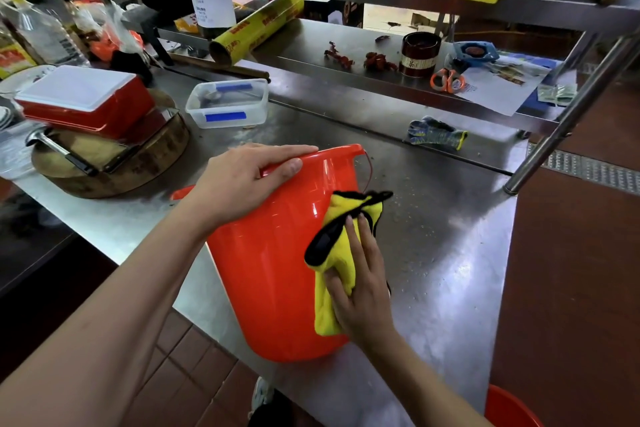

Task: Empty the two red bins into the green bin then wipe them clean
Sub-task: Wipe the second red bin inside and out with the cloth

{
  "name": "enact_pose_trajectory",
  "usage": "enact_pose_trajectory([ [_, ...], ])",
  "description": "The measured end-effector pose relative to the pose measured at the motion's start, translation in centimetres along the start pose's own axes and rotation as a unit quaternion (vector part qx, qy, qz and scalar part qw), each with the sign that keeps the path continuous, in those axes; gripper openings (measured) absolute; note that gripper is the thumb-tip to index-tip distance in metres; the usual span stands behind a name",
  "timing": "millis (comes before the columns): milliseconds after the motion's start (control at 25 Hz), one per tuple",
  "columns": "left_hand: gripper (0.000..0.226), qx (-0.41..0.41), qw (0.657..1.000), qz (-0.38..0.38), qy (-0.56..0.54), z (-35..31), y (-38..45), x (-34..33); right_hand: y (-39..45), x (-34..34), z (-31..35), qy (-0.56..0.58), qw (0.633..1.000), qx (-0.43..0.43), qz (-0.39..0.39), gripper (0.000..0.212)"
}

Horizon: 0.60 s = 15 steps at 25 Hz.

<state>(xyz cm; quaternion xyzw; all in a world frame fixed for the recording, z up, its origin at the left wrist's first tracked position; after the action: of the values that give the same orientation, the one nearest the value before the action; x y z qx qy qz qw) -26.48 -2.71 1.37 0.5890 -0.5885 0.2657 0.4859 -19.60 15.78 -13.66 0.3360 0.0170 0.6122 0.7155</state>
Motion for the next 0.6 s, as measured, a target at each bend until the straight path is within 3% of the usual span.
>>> enact_pose_trajectory([
  [200, 0.037, -0.017, 1.0, -0.022, 0.0, -1.2, -0.4, 0.0, 6.0, -1.0, 4.0, -0.018, 0.998, 0.029, -0.044, 0.07],
  [600, 0.037, 0.022, 0.999, -0.023, -0.01, 0.3, -1.0, 0.6, 2.9, -1.0, 2.5, -0.012, 0.999, 0.026, -0.018, 0.072],
])
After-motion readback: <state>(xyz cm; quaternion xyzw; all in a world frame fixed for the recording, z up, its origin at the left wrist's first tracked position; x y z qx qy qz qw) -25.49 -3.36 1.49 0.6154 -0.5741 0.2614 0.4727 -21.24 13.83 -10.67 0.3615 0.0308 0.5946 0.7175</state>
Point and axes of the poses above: each hand's wrist, its own y-axis towards the middle knuckle, its own x-axis out of the back of the hand, z = x × y, the point moved 8 cm from there along y, towards the middle knuckle, and after that the axes turned 8 degrees about -z, right-handed, at the moved point
